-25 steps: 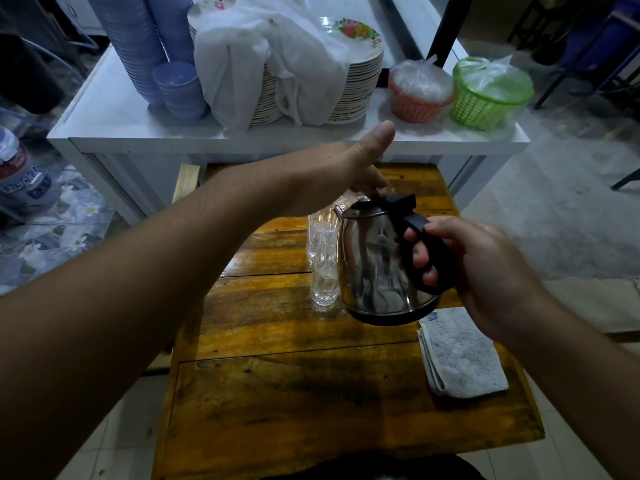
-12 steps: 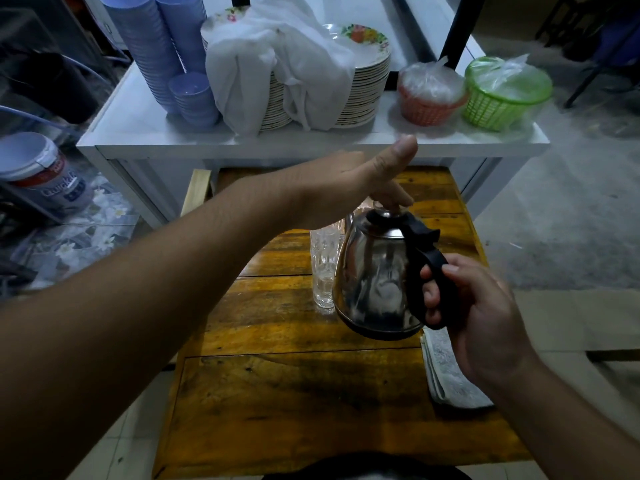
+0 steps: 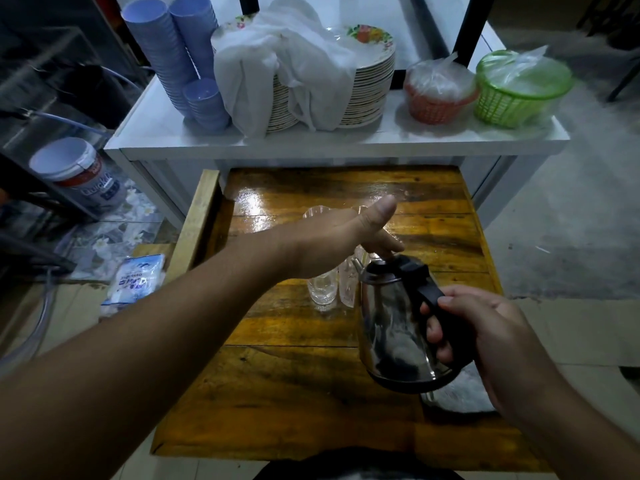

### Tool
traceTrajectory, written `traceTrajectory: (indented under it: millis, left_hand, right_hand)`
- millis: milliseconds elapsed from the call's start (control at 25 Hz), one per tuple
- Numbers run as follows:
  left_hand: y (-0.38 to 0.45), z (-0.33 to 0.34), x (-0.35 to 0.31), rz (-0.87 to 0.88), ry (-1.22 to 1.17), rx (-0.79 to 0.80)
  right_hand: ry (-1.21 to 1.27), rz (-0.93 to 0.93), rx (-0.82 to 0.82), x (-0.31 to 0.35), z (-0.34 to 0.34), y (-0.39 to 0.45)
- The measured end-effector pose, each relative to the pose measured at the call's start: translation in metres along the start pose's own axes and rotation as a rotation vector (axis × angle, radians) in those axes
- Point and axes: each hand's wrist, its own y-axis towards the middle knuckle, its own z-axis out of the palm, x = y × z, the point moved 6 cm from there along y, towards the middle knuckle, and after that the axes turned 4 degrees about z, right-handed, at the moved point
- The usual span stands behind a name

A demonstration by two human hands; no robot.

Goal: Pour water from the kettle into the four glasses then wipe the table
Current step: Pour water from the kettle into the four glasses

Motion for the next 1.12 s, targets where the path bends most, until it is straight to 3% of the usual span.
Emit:
traceTrajectory:
  millis: [160,600,1120]
  left_hand:
    - [0.000,0.010,0.005,-0.075,-0.011,-0.020]
    - [-0.004,0.008,0.014,-0.070,-0.043,-0.067]
    - [-0.003,0.001,0.019,-0.057,-0.008,-0.110]
  right_hand:
    - [-0.059,0.061,0.008,0.004,0.000,0.003]
    - [-0.274,0.109,0.075,0.032,0.010,0.011]
    - [-0.326,0.189,0.101,0.053,0.021,0.015]
